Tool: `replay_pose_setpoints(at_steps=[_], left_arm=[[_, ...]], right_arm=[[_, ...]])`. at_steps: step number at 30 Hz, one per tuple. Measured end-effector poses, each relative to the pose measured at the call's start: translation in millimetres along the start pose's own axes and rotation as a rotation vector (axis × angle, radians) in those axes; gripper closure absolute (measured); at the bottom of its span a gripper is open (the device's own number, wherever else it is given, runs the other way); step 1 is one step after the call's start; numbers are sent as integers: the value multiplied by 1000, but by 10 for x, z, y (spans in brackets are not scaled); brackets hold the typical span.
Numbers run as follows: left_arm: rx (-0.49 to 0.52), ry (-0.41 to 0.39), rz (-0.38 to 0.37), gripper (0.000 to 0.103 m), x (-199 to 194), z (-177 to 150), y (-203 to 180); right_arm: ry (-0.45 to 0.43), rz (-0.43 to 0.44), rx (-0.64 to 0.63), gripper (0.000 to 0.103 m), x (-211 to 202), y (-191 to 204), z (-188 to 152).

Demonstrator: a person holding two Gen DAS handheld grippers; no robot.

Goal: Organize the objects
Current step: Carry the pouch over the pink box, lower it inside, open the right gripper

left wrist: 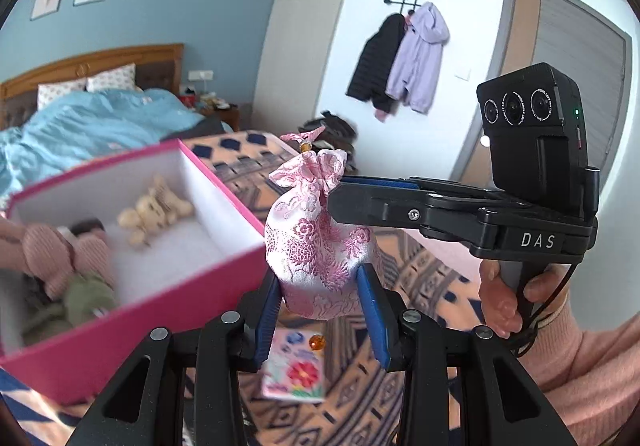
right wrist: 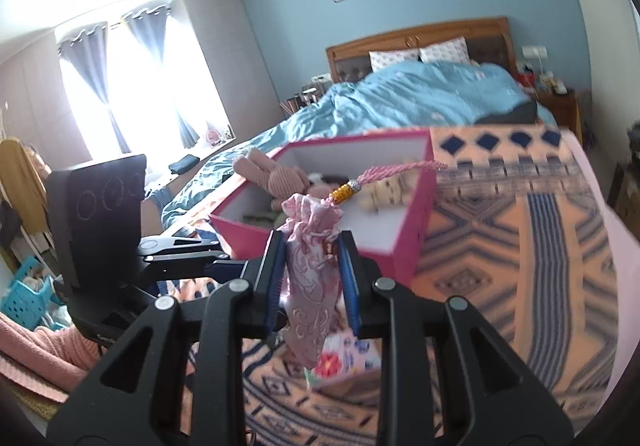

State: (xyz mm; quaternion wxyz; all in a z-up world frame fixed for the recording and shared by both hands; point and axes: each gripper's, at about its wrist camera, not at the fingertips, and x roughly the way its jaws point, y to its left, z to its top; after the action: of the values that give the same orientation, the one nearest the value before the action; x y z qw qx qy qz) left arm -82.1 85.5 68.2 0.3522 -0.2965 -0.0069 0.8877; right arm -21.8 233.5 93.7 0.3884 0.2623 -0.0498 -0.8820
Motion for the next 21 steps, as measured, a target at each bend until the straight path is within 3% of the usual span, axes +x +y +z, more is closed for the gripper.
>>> replay_pose_setpoints(at_steps=[9, 21], left_arm=[[-24, -27, 106, 64, -43, 277, 347], [-97, 56, 210, 64, 426, 443, 902]], right_arm=[[-1, 56, -67, 74, 385, -8, 459], [87, 40, -71, 74, 1059, -272, 722]])
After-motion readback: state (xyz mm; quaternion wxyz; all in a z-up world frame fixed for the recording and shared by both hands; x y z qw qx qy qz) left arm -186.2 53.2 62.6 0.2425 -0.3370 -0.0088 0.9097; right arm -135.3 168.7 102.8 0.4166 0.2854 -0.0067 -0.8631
